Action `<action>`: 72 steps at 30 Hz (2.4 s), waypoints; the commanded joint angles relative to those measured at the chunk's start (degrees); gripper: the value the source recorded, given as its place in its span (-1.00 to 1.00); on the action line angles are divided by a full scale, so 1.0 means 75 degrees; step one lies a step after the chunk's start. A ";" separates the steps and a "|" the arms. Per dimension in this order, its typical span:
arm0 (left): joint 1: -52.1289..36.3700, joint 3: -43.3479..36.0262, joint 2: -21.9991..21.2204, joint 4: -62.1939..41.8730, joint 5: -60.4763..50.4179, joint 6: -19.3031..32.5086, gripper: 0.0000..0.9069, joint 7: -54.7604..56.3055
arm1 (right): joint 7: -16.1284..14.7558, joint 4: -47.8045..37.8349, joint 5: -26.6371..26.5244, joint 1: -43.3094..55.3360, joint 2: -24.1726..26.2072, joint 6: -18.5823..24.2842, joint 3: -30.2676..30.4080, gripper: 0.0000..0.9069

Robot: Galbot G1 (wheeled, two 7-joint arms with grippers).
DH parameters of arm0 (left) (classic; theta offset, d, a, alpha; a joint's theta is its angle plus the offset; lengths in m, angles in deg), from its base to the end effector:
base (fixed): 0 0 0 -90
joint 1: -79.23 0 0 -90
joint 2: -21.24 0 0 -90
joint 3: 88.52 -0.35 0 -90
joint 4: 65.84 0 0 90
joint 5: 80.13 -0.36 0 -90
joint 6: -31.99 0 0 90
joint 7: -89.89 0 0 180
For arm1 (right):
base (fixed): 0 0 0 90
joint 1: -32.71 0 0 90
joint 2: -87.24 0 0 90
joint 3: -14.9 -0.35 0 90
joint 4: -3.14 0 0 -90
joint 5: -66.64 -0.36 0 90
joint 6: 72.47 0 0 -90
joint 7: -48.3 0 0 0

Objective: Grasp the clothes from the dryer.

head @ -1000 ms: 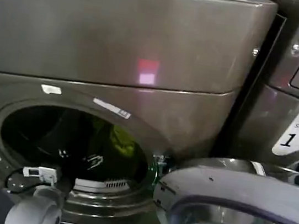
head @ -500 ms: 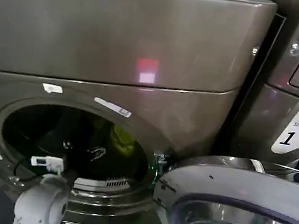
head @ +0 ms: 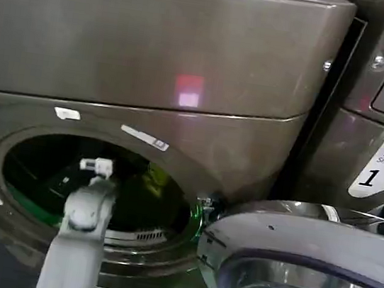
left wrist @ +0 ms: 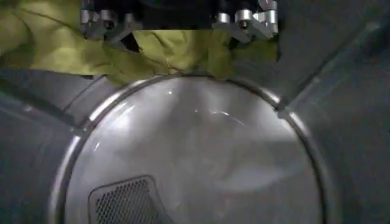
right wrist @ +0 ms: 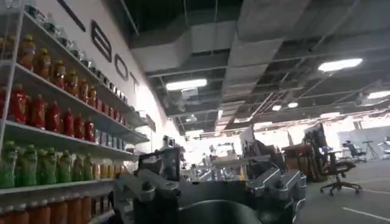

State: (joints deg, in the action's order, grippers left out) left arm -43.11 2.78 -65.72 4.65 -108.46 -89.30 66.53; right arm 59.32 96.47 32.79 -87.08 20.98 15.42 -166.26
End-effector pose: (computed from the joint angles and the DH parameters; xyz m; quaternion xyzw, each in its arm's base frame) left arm 0.5376 0.0326 -0.2149 -0.0777 -0.9548 -0.2015 0.2041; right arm -0.0841 -0.4614 -0.1323 0.6790 0.7093 -0.0921 0.1654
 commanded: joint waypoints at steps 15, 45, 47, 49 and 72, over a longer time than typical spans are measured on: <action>-0.2126 -0.1012 0.0370 -0.2431 -0.8159 0.5794 1.00 -0.6876 | -0.0114 -0.0242 0.0209 0.0080 0.0056 0.0144 0.0160 1.00; -0.2451 -0.1185 0.0427 -0.3929 -0.6032 0.5716 1.00 -0.6830 | -0.0139 -0.0265 0.0381 0.0260 -0.0077 0.0269 0.0397 1.00; -0.2436 -0.1177 0.0431 -0.4097 -0.6063 0.5696 1.00 -0.6826 | -0.0136 -0.0285 0.0388 0.0264 -0.0069 0.0275 0.0405 1.00; -0.2364 -0.1111 0.0438 -0.4106 -0.6015 0.5670 1.00 -0.6828 | -0.0133 -0.0276 0.0386 0.0264 -0.0084 0.0275 0.0427 1.00; -0.2228 -0.0967 0.0626 -0.4470 -0.5187 0.5517 -1.00 -0.6725 | -0.0131 -0.0207 0.0464 0.0355 -0.0105 0.0276 0.0540 1.00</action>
State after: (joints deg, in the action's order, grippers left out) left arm -60.13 -4.47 -61.04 -27.72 -149.82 -47.83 16.17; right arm 58.32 94.84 35.90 -84.54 20.14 17.45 -162.28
